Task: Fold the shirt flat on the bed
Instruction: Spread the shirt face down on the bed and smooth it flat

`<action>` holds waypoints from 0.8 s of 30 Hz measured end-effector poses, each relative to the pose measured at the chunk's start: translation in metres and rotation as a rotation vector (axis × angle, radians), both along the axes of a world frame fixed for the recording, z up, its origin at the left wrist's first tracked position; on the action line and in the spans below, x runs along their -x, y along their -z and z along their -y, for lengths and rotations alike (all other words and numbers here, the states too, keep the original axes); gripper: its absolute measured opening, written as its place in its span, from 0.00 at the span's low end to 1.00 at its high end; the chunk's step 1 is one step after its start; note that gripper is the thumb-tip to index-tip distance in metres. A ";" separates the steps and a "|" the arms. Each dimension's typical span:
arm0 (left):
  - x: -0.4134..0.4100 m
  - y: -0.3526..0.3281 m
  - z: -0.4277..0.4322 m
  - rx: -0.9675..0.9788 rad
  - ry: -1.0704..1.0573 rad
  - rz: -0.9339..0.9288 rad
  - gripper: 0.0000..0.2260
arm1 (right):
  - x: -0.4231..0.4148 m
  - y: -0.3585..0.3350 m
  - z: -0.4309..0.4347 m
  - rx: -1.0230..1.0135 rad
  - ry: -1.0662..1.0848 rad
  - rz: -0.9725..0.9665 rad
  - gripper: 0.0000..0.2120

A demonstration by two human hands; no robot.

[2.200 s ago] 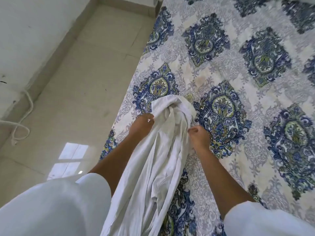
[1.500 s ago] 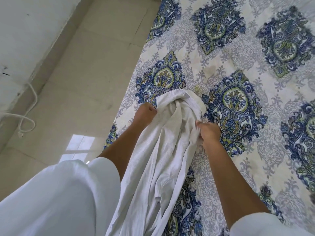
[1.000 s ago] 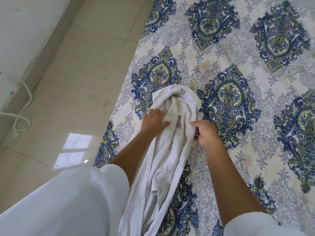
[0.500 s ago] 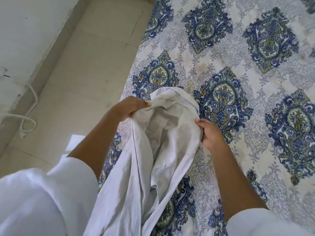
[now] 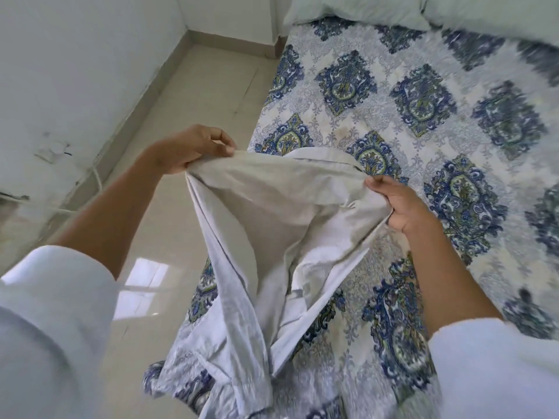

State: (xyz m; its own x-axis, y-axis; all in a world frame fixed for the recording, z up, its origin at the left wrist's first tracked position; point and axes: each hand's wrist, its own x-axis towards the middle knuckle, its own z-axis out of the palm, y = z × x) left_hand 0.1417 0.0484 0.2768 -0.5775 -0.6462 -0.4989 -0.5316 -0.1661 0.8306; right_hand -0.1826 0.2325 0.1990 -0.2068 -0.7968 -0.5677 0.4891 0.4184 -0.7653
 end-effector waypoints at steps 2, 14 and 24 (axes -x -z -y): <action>-0.011 -0.033 -0.014 0.060 0.112 0.075 0.23 | 0.002 -0.029 -0.011 -0.005 -0.075 -0.152 0.08; 0.049 -0.152 -0.122 0.233 0.023 -0.374 0.11 | 0.065 -0.203 -0.158 -0.134 -0.704 -0.556 0.21; 0.133 -0.177 -0.253 0.344 -0.130 -0.459 0.09 | 0.145 -0.216 -0.277 0.189 0.181 -0.578 0.09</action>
